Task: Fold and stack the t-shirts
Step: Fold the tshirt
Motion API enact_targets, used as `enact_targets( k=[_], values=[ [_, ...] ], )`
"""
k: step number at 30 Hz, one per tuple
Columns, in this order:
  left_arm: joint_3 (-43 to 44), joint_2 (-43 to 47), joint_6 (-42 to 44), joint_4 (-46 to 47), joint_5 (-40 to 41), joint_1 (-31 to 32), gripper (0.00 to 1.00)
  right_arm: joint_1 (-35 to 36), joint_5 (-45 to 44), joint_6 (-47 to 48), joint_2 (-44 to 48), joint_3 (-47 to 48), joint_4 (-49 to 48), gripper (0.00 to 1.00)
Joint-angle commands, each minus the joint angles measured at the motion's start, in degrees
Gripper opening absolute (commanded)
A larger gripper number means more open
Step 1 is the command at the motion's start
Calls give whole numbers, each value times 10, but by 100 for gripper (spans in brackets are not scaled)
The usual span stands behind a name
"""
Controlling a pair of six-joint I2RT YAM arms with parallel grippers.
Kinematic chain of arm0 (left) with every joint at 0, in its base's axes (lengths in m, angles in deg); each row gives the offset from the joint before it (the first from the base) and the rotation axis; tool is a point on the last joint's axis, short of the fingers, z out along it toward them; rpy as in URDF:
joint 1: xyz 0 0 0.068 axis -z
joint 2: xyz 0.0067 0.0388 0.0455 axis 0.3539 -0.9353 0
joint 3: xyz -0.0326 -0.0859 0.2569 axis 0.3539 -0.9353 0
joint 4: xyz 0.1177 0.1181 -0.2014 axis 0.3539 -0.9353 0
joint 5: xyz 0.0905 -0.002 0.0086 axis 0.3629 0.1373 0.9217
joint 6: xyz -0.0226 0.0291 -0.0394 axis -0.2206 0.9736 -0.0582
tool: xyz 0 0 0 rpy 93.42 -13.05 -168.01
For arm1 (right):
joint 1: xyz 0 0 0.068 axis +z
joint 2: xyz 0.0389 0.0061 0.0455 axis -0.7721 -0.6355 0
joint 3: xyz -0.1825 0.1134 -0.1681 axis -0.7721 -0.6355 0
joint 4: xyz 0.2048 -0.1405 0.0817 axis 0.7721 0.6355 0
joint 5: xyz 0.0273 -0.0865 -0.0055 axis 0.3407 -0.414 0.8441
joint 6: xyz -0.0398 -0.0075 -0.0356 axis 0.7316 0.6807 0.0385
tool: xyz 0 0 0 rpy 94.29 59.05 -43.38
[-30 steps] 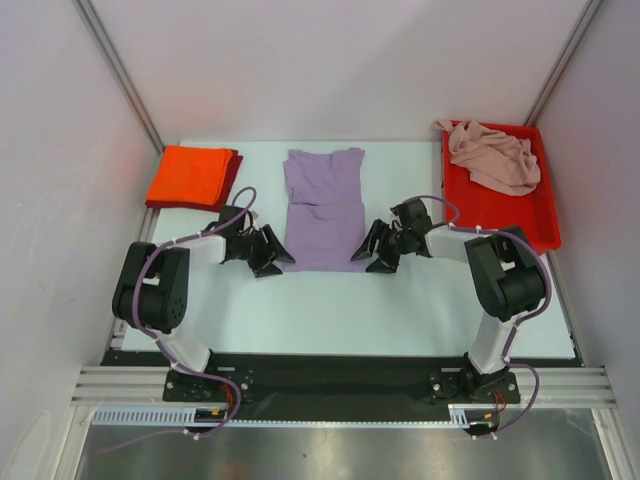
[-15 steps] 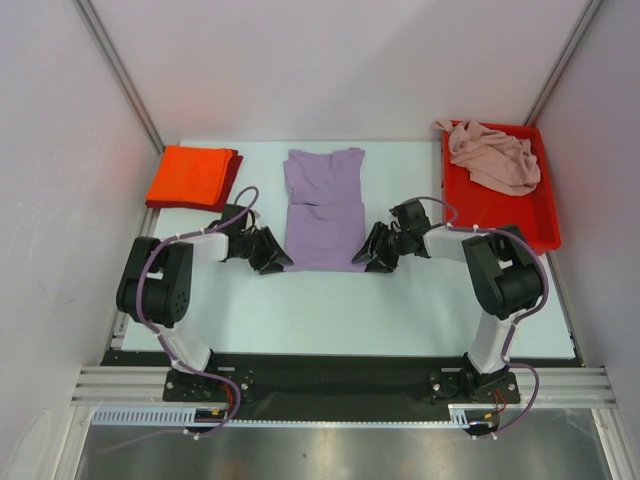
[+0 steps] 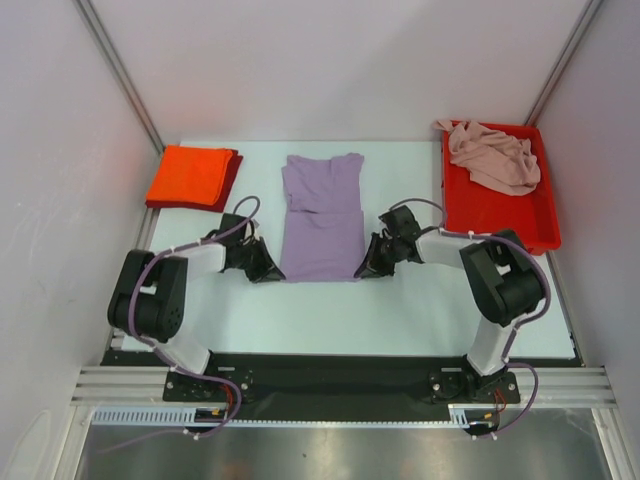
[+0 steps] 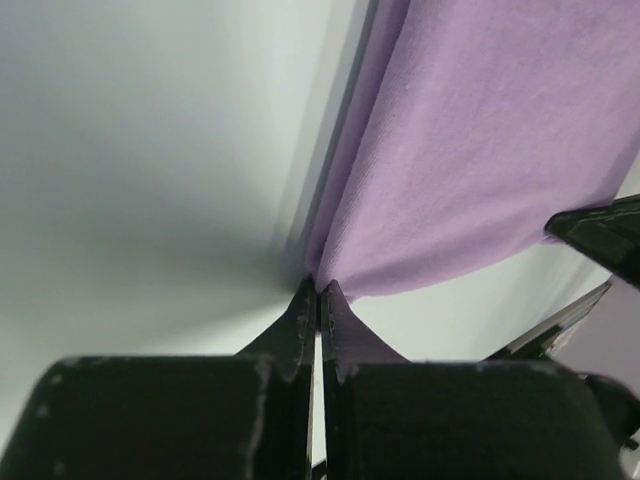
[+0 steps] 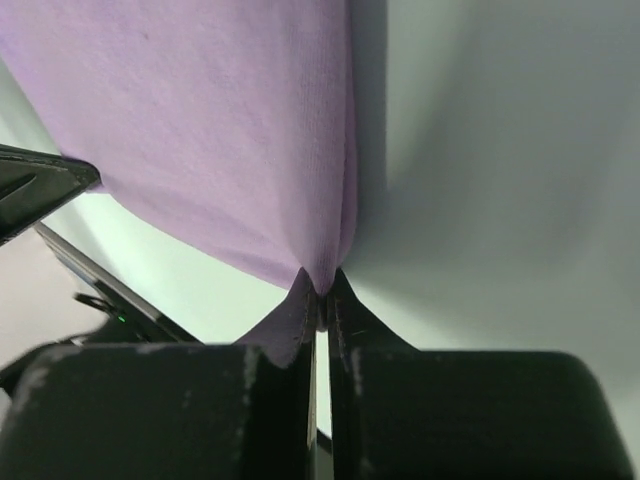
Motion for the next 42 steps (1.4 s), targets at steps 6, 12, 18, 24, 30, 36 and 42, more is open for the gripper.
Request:
enact_targets(
  k=[6, 12, 18, 24, 30, 36, 42],
  values=[
    [-131, 187, -3, -77, 52, 56, 0, 52, -44, 39, 136, -94, 107, 0],
    [-182, 378, -55, -170, 79, 108, 0, 121, -60, -7, 267, -148, 169, 0],
    [-155, 544, -90, -286, 99, 142, 0, 155, -70, -57, 416, -141, 258, 0],
    [-40, 494, -49, -309, 115, 142, 0, 124, -85, -21, 380, -51, 311, 0],
    [128, 289, 25, -292, 128, 116, 0, 33, -61, 46, 276, 73, 304, 0],
    [329, 81, 84, -314, 119, 79, 0, -39, -24, 120, 110, 243, 327, 0],
    [491, -72, 118, -336, 99, 39, 0, -62, 15, 149, -54, 409, 364, 0]
  ],
)
